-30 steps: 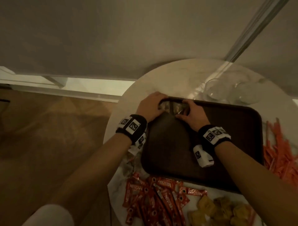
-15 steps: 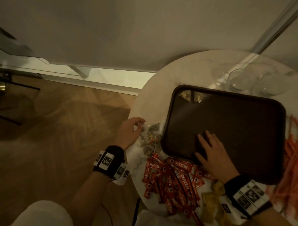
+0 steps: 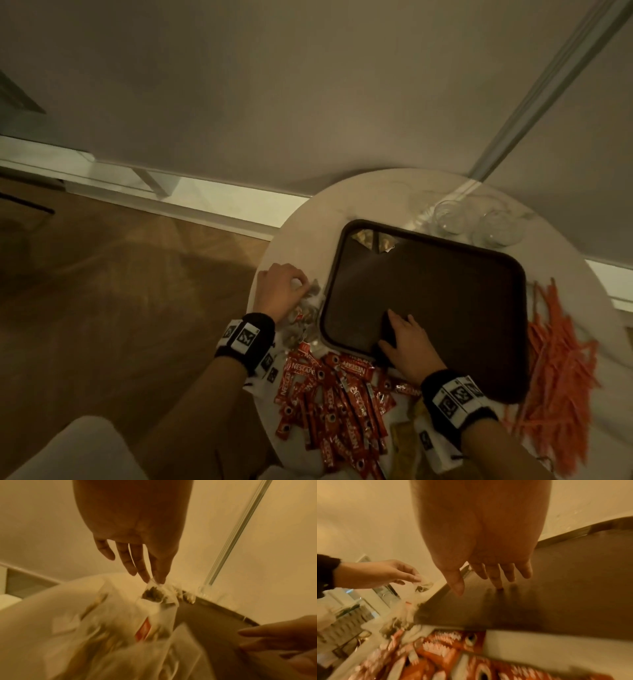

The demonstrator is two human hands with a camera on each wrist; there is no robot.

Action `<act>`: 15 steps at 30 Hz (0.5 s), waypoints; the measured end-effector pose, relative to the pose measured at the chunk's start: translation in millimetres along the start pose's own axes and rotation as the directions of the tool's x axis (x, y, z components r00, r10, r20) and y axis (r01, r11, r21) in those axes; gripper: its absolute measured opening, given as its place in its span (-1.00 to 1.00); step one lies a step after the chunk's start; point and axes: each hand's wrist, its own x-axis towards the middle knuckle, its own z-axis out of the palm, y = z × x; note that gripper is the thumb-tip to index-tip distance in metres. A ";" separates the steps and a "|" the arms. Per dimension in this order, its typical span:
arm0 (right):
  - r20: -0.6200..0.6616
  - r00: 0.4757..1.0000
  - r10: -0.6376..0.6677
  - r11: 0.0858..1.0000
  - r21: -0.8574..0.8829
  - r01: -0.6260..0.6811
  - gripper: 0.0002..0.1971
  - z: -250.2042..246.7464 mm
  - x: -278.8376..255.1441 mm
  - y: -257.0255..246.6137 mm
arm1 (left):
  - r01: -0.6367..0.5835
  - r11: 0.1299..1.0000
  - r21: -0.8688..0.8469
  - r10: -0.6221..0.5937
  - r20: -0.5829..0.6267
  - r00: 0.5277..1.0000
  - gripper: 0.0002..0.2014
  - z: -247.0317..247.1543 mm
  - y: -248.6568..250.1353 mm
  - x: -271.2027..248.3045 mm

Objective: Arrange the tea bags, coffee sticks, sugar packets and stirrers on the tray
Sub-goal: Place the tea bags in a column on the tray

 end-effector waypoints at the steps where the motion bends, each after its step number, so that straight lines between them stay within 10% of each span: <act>1: -0.031 0.999 -0.018 0.997 0.070 0.020 -0.29 -4.1 -1.1 -3.1 | -0.005 0.998 -0.057 0.004 -0.019 1.000 -0.84 -5.8 3.3 -3.7; 6: -0.205 0.971 -0.121 0.890 0.411 0.198 -0.48 -24.6 -8.1 -34.2 | -0.018 0.874 -0.486 0.004 -0.031 1.000 -0.92 -34.4 33.9 -30.9; 10: -0.143 0.973 -0.184 0.630 0.742 0.228 -0.43 -30.9 -16.4 -64.9 | -0.055 0.790 -0.611 0.064 -0.007 0.998 -0.97 -42.3 60.0 -49.1; 15: -0.154 0.946 -0.286 0.514 0.808 0.287 -0.63 -25.9 -30.7 -86.3 | -0.121 0.716 -0.688 0.106 -0.064 0.992 -0.97 -44.7 82.9 -63.6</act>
